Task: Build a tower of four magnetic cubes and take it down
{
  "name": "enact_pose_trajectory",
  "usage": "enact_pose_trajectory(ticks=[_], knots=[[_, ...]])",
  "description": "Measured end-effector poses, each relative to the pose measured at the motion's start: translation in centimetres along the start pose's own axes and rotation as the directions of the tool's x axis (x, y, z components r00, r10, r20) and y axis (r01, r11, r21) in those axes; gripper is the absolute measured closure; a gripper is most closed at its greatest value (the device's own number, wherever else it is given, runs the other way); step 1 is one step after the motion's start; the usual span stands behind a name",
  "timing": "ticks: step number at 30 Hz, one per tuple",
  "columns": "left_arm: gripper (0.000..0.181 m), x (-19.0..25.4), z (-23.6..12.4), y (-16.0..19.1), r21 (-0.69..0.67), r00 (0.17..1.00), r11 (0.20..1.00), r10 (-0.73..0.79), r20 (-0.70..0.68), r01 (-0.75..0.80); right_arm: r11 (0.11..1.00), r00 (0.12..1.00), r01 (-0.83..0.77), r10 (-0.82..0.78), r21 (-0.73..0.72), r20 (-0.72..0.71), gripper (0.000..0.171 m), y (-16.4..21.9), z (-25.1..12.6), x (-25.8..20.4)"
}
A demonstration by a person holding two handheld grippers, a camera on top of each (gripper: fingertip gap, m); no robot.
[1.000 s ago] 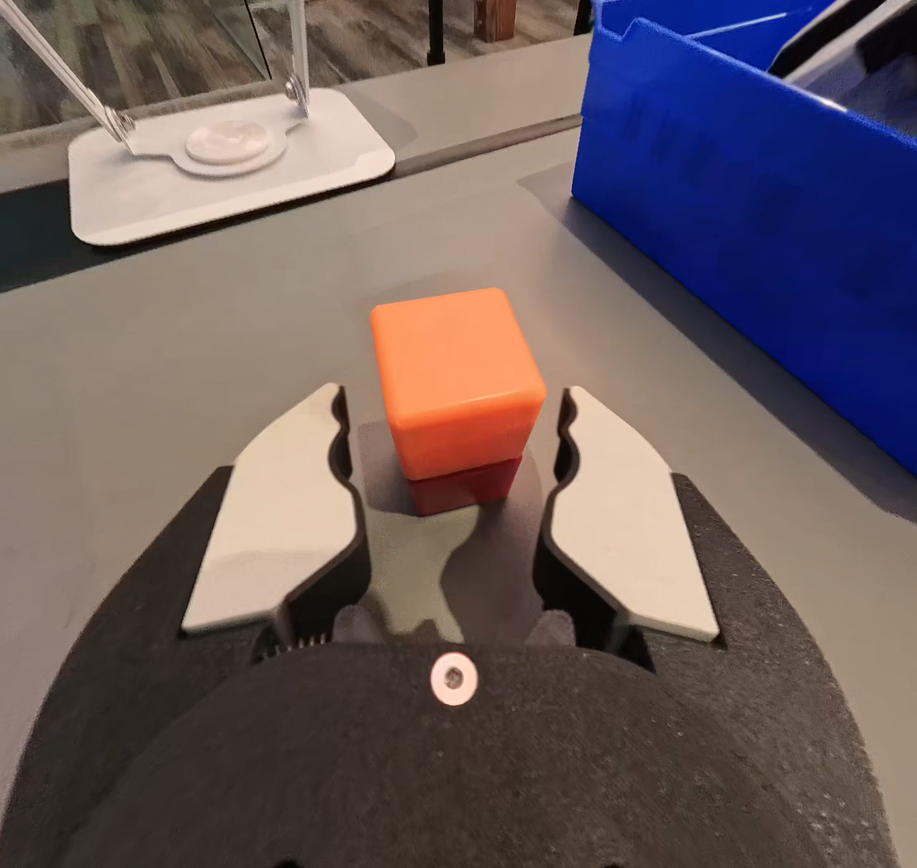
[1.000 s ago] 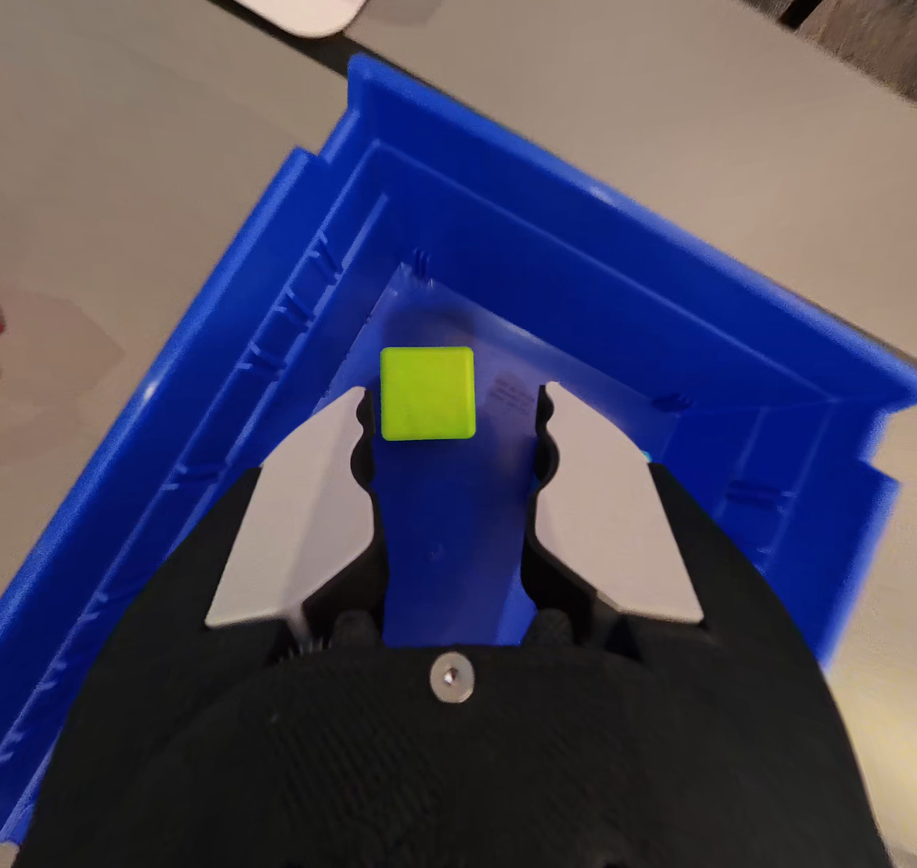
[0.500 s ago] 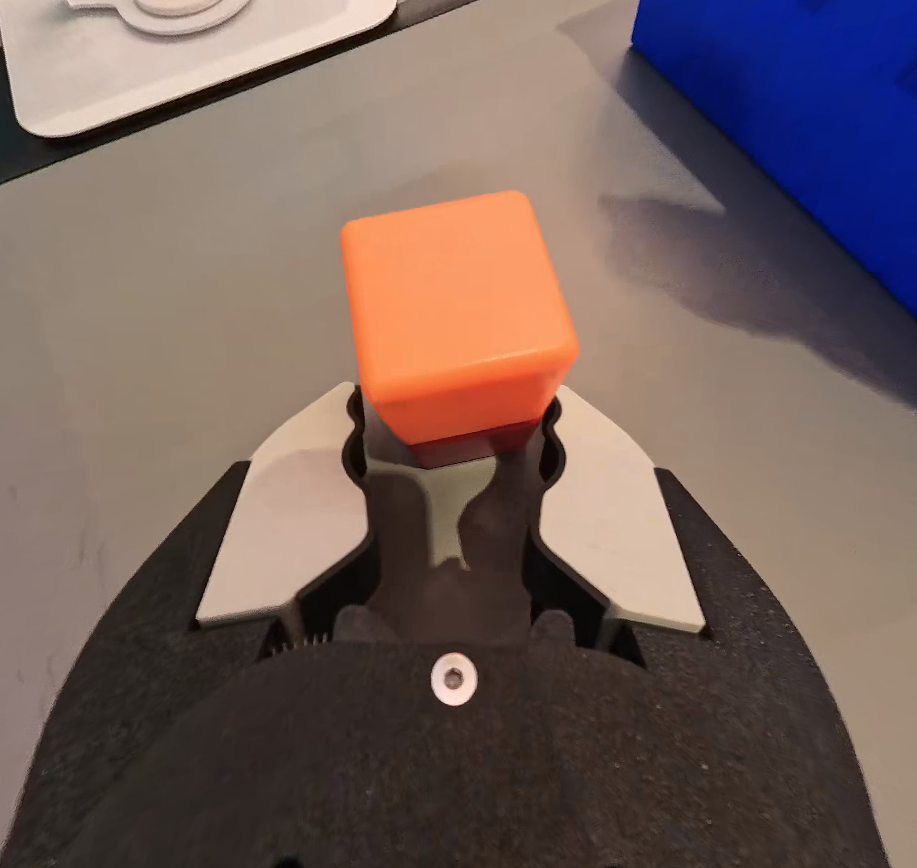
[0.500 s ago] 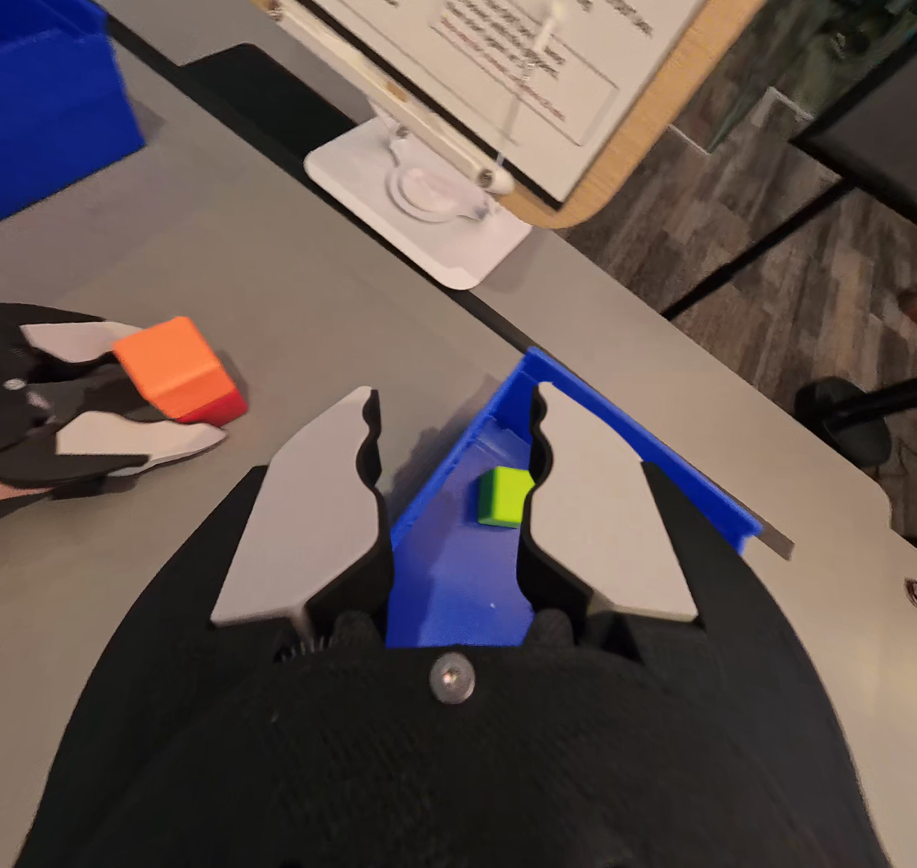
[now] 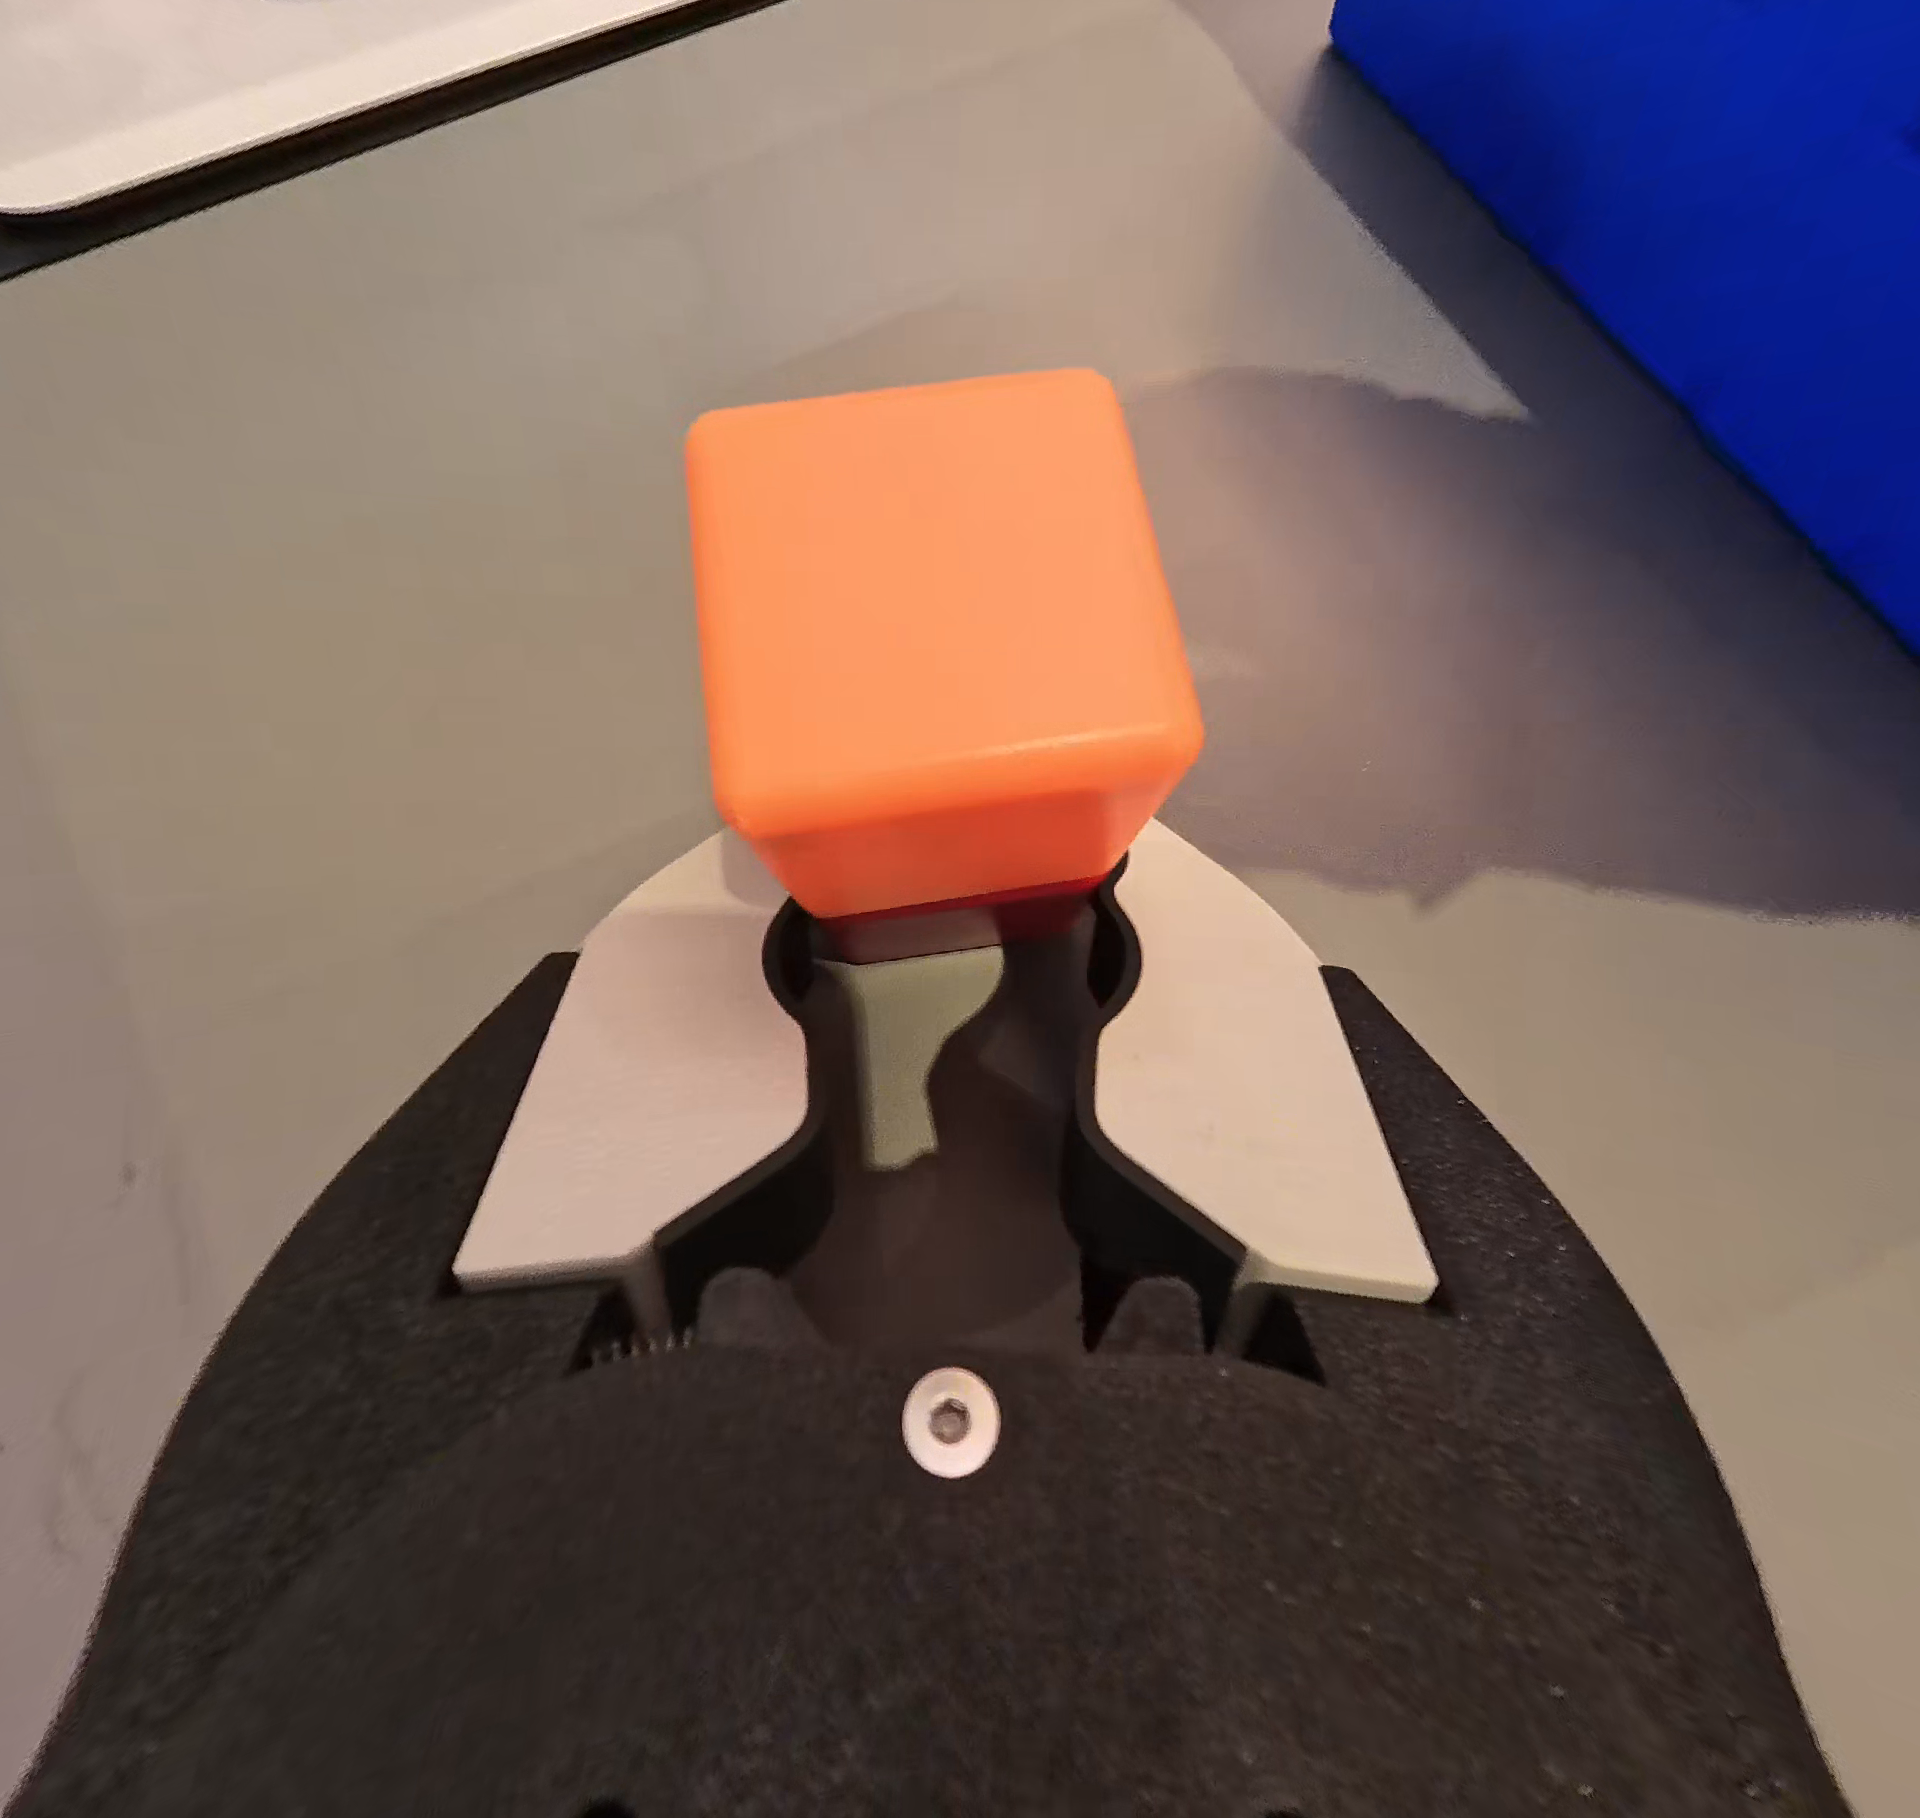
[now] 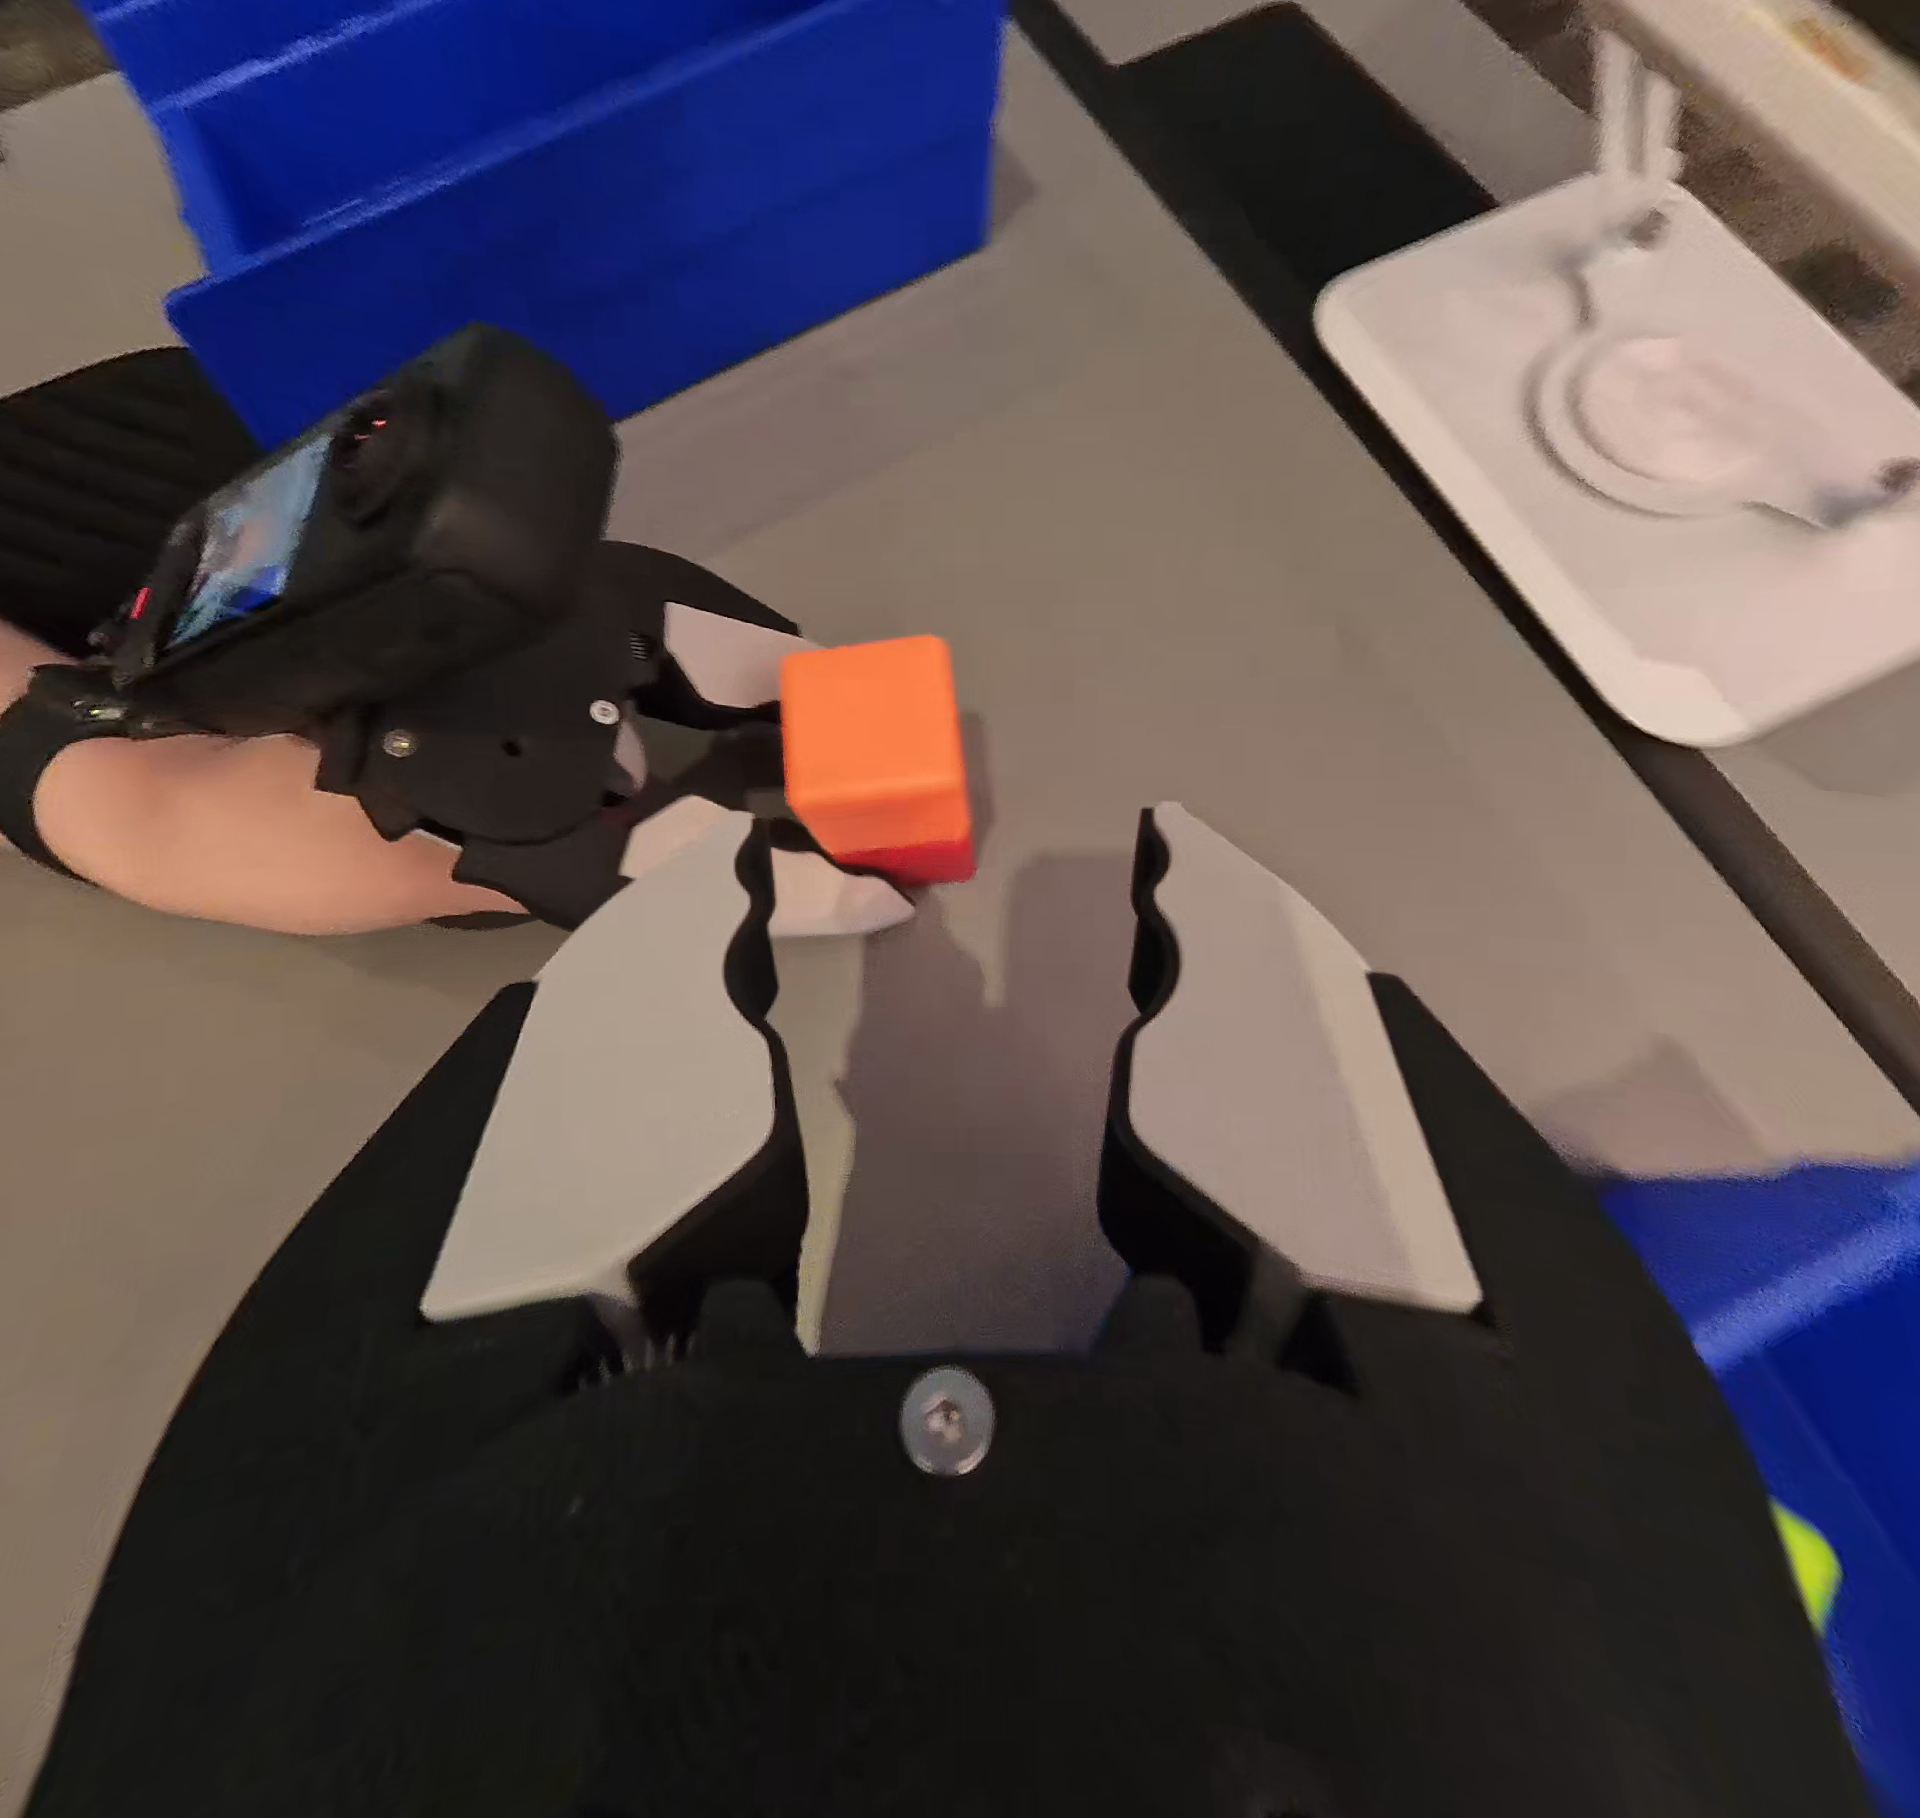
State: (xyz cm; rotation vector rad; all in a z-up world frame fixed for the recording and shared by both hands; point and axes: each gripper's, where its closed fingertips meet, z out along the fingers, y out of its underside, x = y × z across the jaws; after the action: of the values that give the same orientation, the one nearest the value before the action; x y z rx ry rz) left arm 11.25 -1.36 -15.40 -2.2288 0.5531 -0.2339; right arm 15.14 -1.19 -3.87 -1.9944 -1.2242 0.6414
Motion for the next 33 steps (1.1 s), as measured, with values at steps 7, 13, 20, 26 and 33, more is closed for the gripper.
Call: enact_pose_trajectory(ticks=[7, 13, 20, 26, 33], knots=[[0.131, -0.4, 0.0, 0.0, 0.000, 1.000, 1.000, -0.006, 0.002, 0.006, 0.998, 0.999, 0.041, -0.042, -0.039, -0.005, 0.099, 0.6, 4.6, -1.6], [0.131, -0.4, 0.0, 0.0, 0.000, 1.000, 1.000, 0.000, 0.001, 0.000, 0.990, 0.996, 0.082, -0.085, -0.113, -0.025, 0.103, 1.8, 6.4, -2.1], [0.131, -0.3, 0.0, 0.0, 0.000, 1.000, 1.000, 0.006, 0.001, -0.006, 0.983, 0.990, 0.122, -0.130, -0.139, -0.050, 0.122, 1.9, 6.7, -2.0], [0.131, -0.1, 0.1, 0.0, 0.001, 1.000, 1.000, 0.022, -0.002, -0.022, 0.991, 0.998, 0.060, -0.064, -0.122, -0.030, 0.122, 1.5, 6.3, -1.9], [0.130, -0.1, 0.1, 0.0, -0.001, 1.000, 1.000, 0.021, -0.007, -0.021, 0.997, 0.997, 0.032, -0.037, -0.065, -0.071, 0.122, 0.5, 3.9, -0.2]])
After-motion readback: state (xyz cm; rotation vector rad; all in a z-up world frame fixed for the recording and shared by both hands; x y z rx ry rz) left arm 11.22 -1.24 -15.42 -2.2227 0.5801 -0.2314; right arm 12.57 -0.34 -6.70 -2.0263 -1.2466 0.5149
